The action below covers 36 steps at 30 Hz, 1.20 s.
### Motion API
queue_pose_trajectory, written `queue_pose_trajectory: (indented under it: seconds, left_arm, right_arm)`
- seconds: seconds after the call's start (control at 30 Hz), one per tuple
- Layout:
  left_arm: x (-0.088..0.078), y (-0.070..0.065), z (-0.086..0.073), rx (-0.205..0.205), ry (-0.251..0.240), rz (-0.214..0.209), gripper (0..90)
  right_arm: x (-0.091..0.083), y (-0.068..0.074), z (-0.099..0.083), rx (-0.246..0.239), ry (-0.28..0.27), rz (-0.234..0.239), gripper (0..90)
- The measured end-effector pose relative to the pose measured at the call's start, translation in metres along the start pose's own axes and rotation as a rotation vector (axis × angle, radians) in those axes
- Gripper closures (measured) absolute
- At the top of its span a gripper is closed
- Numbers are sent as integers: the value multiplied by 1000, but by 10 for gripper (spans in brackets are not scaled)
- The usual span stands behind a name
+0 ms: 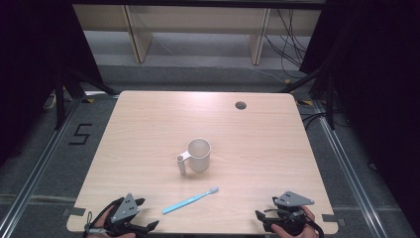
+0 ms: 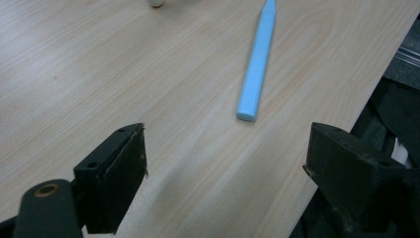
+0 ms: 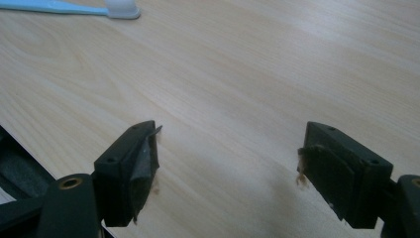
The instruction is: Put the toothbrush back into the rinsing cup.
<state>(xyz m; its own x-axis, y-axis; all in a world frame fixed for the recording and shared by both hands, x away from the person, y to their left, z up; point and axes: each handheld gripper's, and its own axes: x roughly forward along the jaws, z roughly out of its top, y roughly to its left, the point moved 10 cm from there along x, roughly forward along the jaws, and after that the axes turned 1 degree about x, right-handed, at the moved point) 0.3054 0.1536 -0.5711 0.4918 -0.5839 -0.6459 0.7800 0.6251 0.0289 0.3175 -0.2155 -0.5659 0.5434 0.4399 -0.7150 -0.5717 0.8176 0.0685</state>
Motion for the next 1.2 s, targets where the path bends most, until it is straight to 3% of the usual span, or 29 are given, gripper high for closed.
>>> queue_pose_trajectory:
  seconds: [0.1, 0.2, 0.23, 0.3, 0.47, 0.5, 0.63, 0.77, 0.8, 0.83, 0.87, 0.9, 0.97, 1.07, 1.1, 1.17, 1.2]
  left_arm:
    - [1, 0, -1, 8, 1, -1, 152]
    - [3, -4, -1, -5, -1, -14, 152]
    - [3, -3, -2, 11, 19, -9, 151]
    - [6, -6, 0, 35, 10, -17, 151]
    - [7, -9, 3, 49, 21, -26, 150]
    - [8, -10, 6, 29, 12, -31, 150]
    - [8, -11, 11, 39, 22, -30, 153]
    - [13, -9, 23, 17, 60, -35, 170]
    - [14, -9, 26, 22, 68, -43, 204]
    - [18, -12, 34, 21, 91, -79, 210]
    - [18, -12, 34, 21, 91, -79, 194]
    - [20, -14, 37, 24, 106, -93, 178]
    - [25, -17, 42, 45, 139, -126, 178]
    - [33, -21, 52, 96, 176, -139, 217]
    - [35, -23, 54, 96, 188, -151, 233]
    - [41, -25, 61, 127, 229, -175, 322]
    - [41, -25, 61, 127, 229, -175, 325]
  right_arm:
    - [0, 1, 1, 20, -2, 8, 231]
    - [0, -1, 0, -3, -4, 5, 231]
    - [0, 0, 1, 5, -5, 1, 230]
    - [0, 1, 0, 5, -1, 10, 230]
    - [0, 2, 1, 31, -6, 14, 230]
    - [0, 1, 0, 18, 1, 4, 230]
    - [0, 3, 1, 21, 1, 14, 230]
    - [1, 1, 0, 19, 2, 17, 230]
    - [1, 4, 0, 47, 4, 21, 231]
    - [0, 4, 0, 45, 5, 19, 230]
    - [0, 0, 2, 8, -7, 1, 230]
    - [0, 0, 2, 9, -7, 2, 230]
    - [0, 1, 2, 8, -5, 3, 230]
    - [1, 1, 2, 12, -14, 9, 230]
    - [1, 1, 2, 14, -9, 18, 230]
    - [0, 0, 2, 8, -1, 17, 231]
    - [0, 1, 2, 17, -4, 17, 230]
